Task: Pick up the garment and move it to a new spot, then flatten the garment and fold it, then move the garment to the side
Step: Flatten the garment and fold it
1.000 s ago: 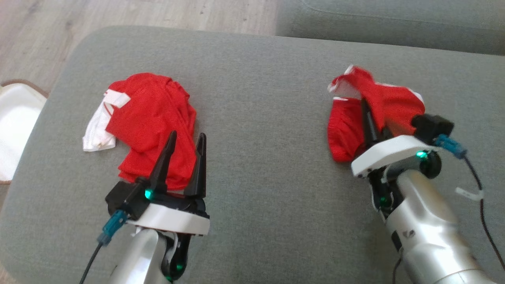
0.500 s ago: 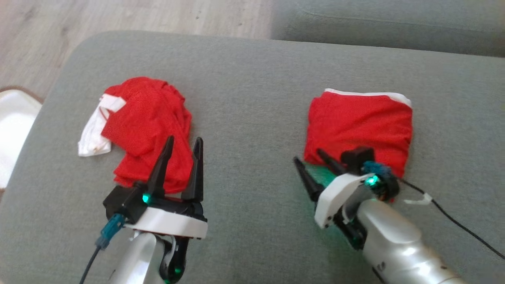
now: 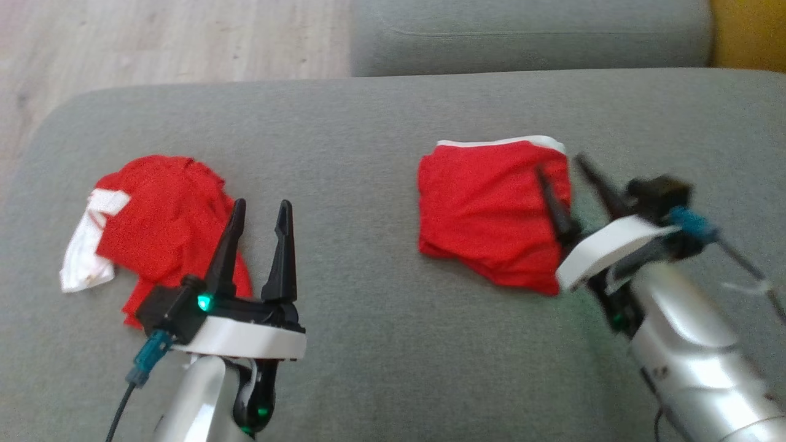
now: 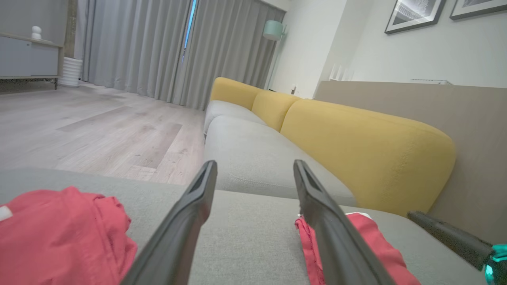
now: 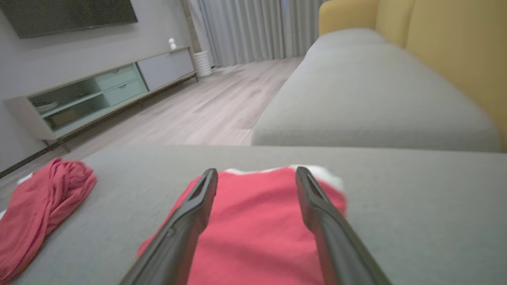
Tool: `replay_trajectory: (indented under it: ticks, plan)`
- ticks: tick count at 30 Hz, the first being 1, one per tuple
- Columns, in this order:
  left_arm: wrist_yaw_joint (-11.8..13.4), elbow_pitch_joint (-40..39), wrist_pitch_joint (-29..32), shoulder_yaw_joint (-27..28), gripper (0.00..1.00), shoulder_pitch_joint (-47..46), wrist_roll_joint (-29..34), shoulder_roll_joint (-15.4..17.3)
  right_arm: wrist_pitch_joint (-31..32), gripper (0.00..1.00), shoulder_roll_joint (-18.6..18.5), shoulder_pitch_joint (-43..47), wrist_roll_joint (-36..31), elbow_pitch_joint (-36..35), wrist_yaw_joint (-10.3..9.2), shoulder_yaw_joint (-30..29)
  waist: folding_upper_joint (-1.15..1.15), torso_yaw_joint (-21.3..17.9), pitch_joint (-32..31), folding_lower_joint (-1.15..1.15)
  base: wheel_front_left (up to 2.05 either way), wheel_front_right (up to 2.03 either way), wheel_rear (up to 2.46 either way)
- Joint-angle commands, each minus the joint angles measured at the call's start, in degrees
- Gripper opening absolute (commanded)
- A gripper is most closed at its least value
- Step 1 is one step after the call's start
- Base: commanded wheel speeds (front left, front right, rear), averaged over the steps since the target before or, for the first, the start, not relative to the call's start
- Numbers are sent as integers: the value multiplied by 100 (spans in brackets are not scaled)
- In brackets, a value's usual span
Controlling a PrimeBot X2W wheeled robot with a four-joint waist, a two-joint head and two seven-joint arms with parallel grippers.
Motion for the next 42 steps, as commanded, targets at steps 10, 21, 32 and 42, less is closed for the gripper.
replay_trajectory:
  ticks: [10,21,32,42]
  plan:
    - [-33,-356,-29,355,100,-10,140,17,-77,100,626,1352,-1999,-1792,14,-2380,0,-485,7,0,0,0,0]
    - [-33,-367,-29,314,100,122,221,-12,-77,93,861,2079,-2261,-2424,14,-2729,0,-506,75,0,0,0,0]
    - [-33,-446,-29,-105,100,-409,148,-27,26,0,863,1074,-2665,-1985,14,-2779,0,210,848,0,0,0,0]
    - [-33,-430,-29,-384,100,-759,-24,-36,393,0,734,-374,-3153,123,14,-2983,0,788,1312,0,0,0,0]
